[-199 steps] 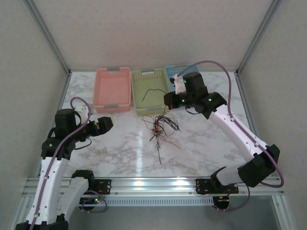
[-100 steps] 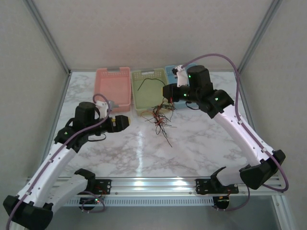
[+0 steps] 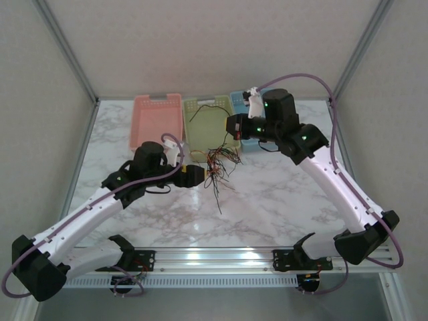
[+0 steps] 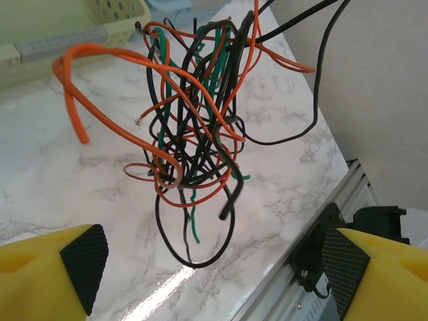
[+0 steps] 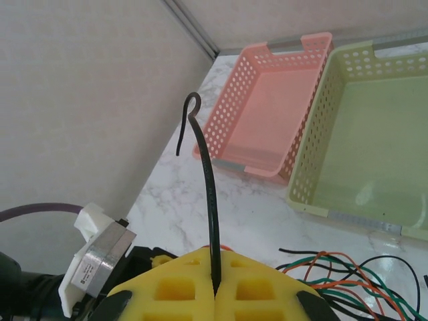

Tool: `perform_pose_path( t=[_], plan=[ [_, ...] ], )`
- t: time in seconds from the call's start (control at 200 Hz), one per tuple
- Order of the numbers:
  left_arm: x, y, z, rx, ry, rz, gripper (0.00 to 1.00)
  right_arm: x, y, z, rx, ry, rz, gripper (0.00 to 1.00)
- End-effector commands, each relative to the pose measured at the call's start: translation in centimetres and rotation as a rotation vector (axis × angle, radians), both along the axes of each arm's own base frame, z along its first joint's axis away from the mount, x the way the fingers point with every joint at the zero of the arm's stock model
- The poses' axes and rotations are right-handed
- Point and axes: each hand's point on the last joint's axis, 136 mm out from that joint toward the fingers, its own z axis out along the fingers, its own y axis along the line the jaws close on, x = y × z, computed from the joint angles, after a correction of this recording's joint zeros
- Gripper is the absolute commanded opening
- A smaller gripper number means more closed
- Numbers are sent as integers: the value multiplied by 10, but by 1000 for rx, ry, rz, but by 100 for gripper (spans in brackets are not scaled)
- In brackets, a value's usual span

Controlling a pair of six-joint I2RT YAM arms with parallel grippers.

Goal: Untangle the cables

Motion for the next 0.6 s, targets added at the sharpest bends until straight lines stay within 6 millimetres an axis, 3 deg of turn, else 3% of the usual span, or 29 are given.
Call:
perform_pose_path(
  t=[0.0,0.17,0.39,0.596],
  plan=[
    [6,-8,25,-57,-85,-9,87,-12,2,40,97,-63,23,0],
    [6,-21,29,-78,-123,-57,86,-24,14,59,173,-50,74,0],
    [18,-20,23,1,-159,-38,85,-30,17,77,235,-26,90,0],
    [23,-32,29,-60,-153,-53,89,-33,16,76,237,-7,93,0]
  ],
)
